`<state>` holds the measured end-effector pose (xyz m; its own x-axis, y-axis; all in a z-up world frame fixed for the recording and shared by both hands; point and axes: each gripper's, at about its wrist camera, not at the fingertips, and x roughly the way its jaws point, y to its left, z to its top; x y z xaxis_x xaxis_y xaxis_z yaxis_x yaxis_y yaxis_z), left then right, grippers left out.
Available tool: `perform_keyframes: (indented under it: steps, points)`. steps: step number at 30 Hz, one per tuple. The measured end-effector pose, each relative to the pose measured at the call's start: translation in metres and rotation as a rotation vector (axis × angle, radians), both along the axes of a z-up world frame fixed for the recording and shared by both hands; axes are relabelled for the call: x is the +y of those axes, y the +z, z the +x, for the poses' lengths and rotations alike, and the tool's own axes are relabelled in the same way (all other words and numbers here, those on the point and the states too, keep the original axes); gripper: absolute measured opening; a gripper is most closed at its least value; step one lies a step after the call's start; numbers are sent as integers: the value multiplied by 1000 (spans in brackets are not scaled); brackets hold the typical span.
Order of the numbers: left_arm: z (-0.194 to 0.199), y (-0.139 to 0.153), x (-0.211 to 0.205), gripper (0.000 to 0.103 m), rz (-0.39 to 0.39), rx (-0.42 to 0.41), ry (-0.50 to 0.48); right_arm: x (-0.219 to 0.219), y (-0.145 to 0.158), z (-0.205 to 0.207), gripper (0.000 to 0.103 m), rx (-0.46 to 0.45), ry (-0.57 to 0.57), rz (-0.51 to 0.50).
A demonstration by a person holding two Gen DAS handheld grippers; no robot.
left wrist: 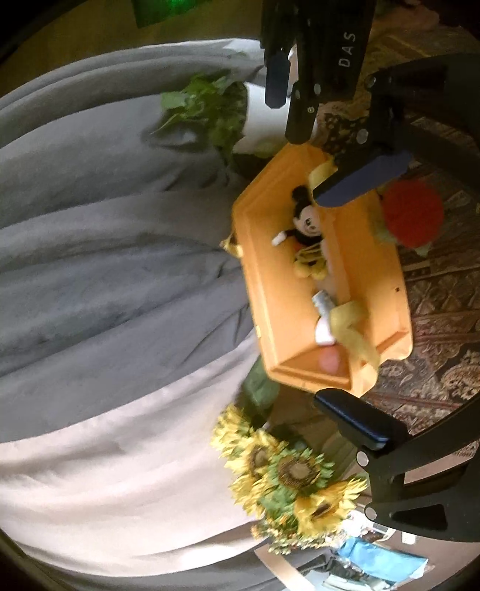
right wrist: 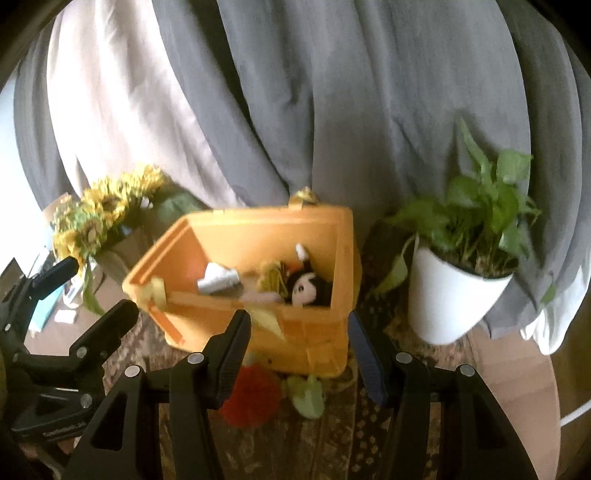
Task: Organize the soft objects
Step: 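Withdraw both tools from the crate toward the pompom and frog, then grasp the red pompom with the left tool while the right tool grasps the green frog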
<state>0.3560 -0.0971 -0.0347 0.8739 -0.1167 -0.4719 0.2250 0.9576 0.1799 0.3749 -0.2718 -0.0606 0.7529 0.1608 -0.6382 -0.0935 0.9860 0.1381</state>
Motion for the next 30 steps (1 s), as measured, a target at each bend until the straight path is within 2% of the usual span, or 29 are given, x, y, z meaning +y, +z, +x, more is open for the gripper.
perform_keyframes:
  steps: [15, 19, 30]
  points:
    - [-21, -54, -14, 100, 23, 122, -98, -2, -59, -13, 56, 170, 52, -11]
    - [-28, -70, -15, 100, 47, 141, -122, -1, -70, -13, 56, 196, 62, -23]
    - [-19, -106, -19, 100, 43, 234, -173, 2, -101, -6, 56, 256, 100, -37]
